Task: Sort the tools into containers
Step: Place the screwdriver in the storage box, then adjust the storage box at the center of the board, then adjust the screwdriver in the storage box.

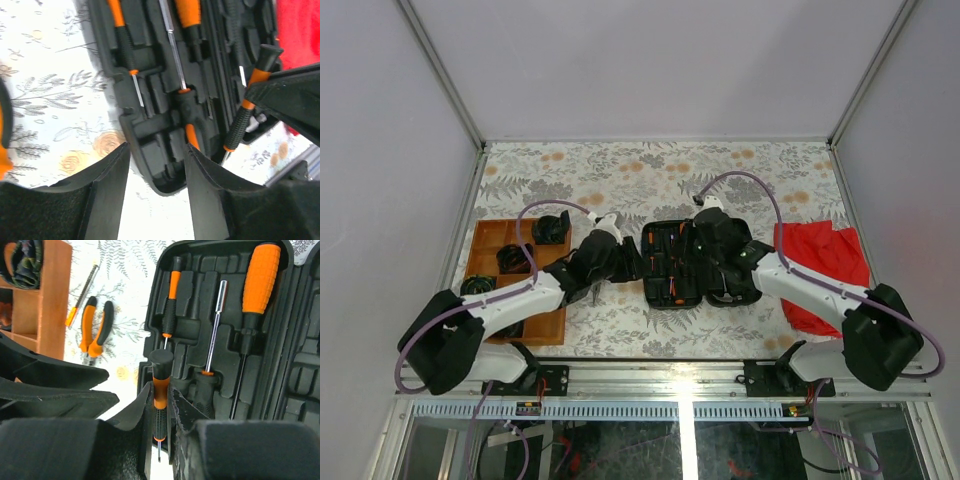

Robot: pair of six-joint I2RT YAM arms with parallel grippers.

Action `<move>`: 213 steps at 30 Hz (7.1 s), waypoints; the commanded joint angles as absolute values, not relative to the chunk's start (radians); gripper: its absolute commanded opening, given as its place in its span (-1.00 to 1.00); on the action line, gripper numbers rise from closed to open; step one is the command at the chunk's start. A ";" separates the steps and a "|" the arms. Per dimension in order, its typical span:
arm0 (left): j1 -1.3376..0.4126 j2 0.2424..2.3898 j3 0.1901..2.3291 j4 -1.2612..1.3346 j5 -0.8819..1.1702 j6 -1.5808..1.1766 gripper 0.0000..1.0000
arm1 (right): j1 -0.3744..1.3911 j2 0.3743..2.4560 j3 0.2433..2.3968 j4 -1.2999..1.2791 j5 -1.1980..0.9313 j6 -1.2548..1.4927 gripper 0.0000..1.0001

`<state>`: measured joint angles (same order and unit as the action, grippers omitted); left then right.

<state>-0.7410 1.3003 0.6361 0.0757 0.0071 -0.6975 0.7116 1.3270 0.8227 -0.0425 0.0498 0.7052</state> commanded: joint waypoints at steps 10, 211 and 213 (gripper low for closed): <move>-0.537 1.516 0.583 0.421 0.256 -0.704 -0.08 | 0.655 1.595 1.081 -0.114 -0.031 0.552 -0.99; -0.601 1.722 0.728 0.408 0.323 -0.632 -0.95 | 0.712 2.476 1.389 -0.598 0.035 0.433 -0.99; -0.603 1.724 0.730 0.408 0.322 -0.631 -0.96 | 0.724 2.494 1.383 -0.590 0.033 0.438 -1.00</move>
